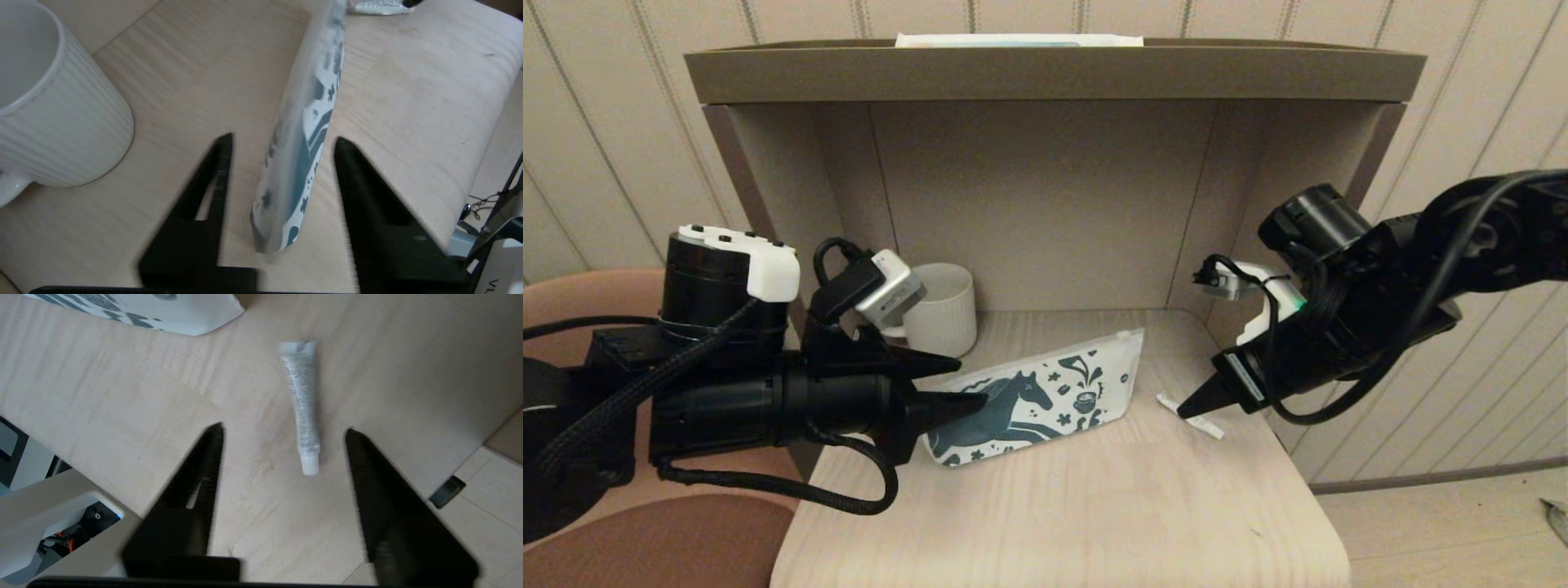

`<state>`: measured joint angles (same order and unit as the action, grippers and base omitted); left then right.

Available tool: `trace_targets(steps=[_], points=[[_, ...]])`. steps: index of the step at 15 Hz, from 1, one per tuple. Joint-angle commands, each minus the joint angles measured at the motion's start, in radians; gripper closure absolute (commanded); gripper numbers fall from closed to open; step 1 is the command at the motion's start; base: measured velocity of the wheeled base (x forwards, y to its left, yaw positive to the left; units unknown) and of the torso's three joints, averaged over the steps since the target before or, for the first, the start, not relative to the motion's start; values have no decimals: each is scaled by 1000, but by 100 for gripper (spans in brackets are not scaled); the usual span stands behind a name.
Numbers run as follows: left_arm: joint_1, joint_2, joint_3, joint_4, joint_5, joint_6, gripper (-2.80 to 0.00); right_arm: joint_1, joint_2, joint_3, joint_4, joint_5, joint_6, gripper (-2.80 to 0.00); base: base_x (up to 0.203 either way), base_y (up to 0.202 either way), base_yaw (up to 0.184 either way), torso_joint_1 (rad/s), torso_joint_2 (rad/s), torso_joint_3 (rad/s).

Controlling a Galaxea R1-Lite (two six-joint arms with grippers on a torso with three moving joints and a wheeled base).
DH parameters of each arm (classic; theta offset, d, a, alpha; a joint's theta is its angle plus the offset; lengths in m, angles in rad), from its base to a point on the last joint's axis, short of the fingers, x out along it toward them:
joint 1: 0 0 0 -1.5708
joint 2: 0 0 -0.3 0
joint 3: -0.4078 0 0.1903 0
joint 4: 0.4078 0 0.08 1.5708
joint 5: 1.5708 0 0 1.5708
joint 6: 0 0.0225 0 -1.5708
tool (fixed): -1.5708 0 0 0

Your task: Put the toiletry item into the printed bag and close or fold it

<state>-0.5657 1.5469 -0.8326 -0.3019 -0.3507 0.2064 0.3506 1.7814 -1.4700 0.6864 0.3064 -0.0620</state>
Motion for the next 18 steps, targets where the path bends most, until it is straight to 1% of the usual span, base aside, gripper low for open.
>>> trace_targets(steps=[1, 5, 7, 10, 16, 17, 18], points=[[0, -8, 1, -2, -2, 3, -280, 3, -36, 19, 4, 2, -1, -280, 0, 0, 0, 0, 0, 0], [0, -39, -7, -5, -1, 0, -280, 11, -108, 60, 4, 3, -1, -280, 0, 0, 0, 0, 0, 0], [20, -77, -12, -6, -2, -2, -280, 23, -145, 78, 4, 2, -1, -280, 0, 0, 0, 0, 0, 0], [23, -132, -10, -2, -2, -2, -280, 30, -200, 94, 4, 1, 1, -280, 0, 0, 0, 0, 0, 0], [24, -173, -5, 0, 1, 1, -280, 37, -286, 118, 10, 0, 6, -280, 0, 0, 0, 0, 0, 0], [24, -176, -2, 0, 4, 1, 0, 39, -295, 127, 8, 0, 5, -280, 0, 0, 0, 0, 0, 0], [24, -186, 2, 8, 2, 0, 0, 43, -311, 137, 5, 0, 5, 0, 0, 0, 0, 0, 0, 0]])
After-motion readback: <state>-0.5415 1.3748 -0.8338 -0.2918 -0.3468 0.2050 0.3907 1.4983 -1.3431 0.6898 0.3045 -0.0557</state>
